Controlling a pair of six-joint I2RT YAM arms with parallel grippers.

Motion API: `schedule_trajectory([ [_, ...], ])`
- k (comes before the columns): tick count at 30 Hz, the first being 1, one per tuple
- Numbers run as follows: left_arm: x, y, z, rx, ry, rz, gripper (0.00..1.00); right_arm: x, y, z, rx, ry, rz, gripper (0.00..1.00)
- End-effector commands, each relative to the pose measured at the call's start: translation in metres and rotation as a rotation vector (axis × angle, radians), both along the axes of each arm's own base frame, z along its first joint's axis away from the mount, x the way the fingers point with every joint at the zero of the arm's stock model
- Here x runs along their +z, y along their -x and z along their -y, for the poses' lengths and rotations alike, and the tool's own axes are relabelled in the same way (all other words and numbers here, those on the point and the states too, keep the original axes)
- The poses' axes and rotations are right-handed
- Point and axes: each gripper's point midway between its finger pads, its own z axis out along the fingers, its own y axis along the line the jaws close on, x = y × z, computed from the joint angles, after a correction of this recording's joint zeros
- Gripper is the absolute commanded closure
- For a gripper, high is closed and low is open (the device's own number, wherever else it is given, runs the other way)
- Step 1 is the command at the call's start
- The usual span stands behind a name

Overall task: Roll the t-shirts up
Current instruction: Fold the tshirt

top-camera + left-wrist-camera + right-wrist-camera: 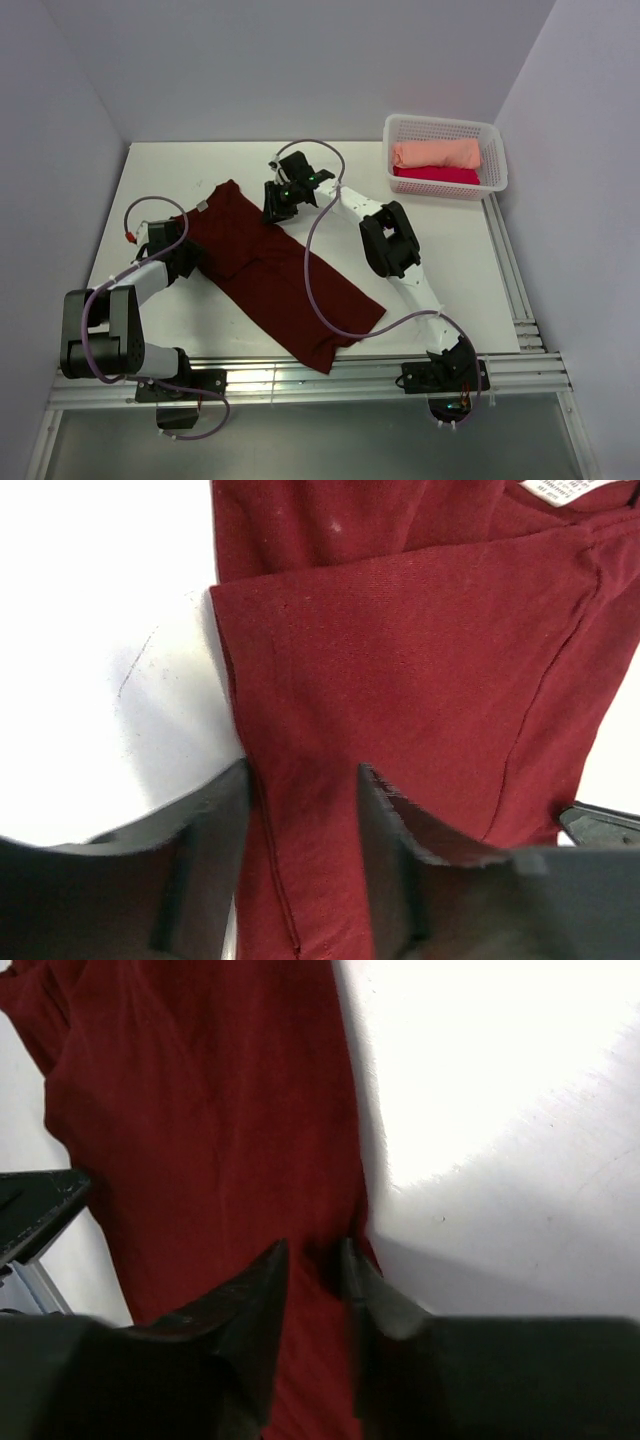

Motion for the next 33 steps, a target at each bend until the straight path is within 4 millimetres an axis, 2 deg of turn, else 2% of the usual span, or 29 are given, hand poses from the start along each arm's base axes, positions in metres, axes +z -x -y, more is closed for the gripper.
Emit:
schedule_trajectory([
  [1, -0.006, 0.003, -0.002, -0.003, -0.007, -0.017, 0.52, 0.008, 0.003, -0.005, -0.003, -0.006, 0.006, 0.67],
  [3, -0.003, -0.003, -0.001, -0.009, -0.004, 0.011, 0.57, 0.008, 0.001, -0.004, -0.009, -0.002, 0.014, 0.8],
  [4, -0.004, -0.003, -0.001, -0.008, -0.004, 0.008, 0.62, 0.011, 0.0, -0.004, -0.012, -0.004, 0.022, 0.89],
  [6, -0.004, -0.004, -0.001, -0.013, -0.007, 0.01, 0.67, 0.014, -0.003, -0.004, -0.022, -0.005, 0.032, 0.99],
  [9, -0.007, -0.007, 0.0, -0.026, -0.01, 0.005, 0.86, 0.023, -0.009, -0.001, -0.049, -0.007, 0.056, 1.0],
  [11, -0.009, -0.009, 0.0, -0.034, -0.007, 0.005, 0.91, 0.026, -0.011, 0.0, -0.071, -0.015, 0.053, 1.0],
  [12, -0.013, -0.009, 0.002, -0.043, -0.004, -0.009, 1.0, 0.027, -0.014, 0.004, -0.086, -0.022, 0.049, 1.0],
  [14, -0.012, -0.016, 0.004, -0.062, -0.001, -0.003, 1.0, 0.032, -0.019, 0.009, -0.117, -0.044, 0.038, 1.0],
  [15, -0.018, -0.016, 0.005, -0.072, 0.002, -0.02, 1.0, 0.033, -0.022, 0.012, -0.129, -0.049, 0.033, 1.0],
  [17, -0.016, -0.025, 0.007, -0.094, 0.005, -0.018, 1.0, 0.035, -0.03, 0.024, -0.17, -0.061, 0.02, 1.0],
  [18, -0.023, -0.026, 0.007, -0.105, 0.0, -0.04, 1.0, 0.036, -0.032, 0.028, -0.181, -0.068, 0.016, 1.0],
  [20, -0.018, -0.036, 0.009, -0.132, 0.002, -0.032, 1.0, 0.039, -0.041, 0.041, -0.218, -0.09, 0.003, 1.0],
  [21, -0.024, -0.038, 0.011, -0.147, 0.004, -0.047, 1.0, 0.04, -0.044, 0.046, -0.232, -0.097, -0.002, 1.0],
  [22, -0.016, -0.05, 0.011, -0.157, -0.002, -0.025, 1.0, 0.039, -0.045, 0.053, -0.245, -0.102, -0.01, 1.0],
  [23, -0.016, -0.055, 0.012, -0.182, -0.012, -0.029, 1.0, 0.041, -0.053, 0.063, -0.269, -0.115, -0.014, 1.0],
  [24, -0.027, -0.055, 0.016, -0.205, -0.012, -0.073, 1.0, 0.042, -0.056, 0.068, -0.283, -0.117, -0.015, 1.0],
  [25, -0.018, -0.071, 0.018, -0.221, -0.023, -0.062, 0.99, 0.04, -0.058, 0.075, -0.296, -0.114, -0.023, 1.0],
  [26, -0.018, -0.077, 0.021, -0.251, -0.039, -0.071, 1.0, 0.04, -0.064, 0.086, -0.324, -0.119, -0.027, 1.0],
  [27, -0.03, -0.077, 0.031, -0.285, -0.042, -0.116, 1.0, 0.04, -0.066, 0.091, -0.338, -0.122, -0.031, 1.0],
  [28, -0.018, -0.098, 0.034, -0.3, -0.059, -0.08, 1.0, 0.037, -0.063, 0.1, -0.358, -0.116, -0.045, 1.0],
  [29, -0.017, -0.103, 0.047, -0.339, -0.072, -0.085, 1.0, 0.036, -0.066, 0.106, -0.383, -0.127, -0.047, 1.0],
  [30, -0.025, -0.106, 0.061, -0.381, -0.089, -0.108, 1.0, 0.037, -0.07, 0.119, -0.416, -0.127, -0.046, 1.0],
  [31, -0.014, -0.121, 0.068, -0.398, -0.101, -0.085, 1.0, 0.034, -0.063, 0.128, -0.435, -0.122, -0.058, 1.0],
  [32, -0.014, -0.127, 0.074, -0.421, -0.11, -0.083, 1.0, 0.037, -0.065, 0.133, -0.452, -0.136, -0.047, 1.0],
  [33, -0.022, -0.129, 0.084, -0.446, -0.11, -0.102, 1.0, 0.037, -0.067, 0.144, -0.477, -0.136, -0.044, 1.0],
])
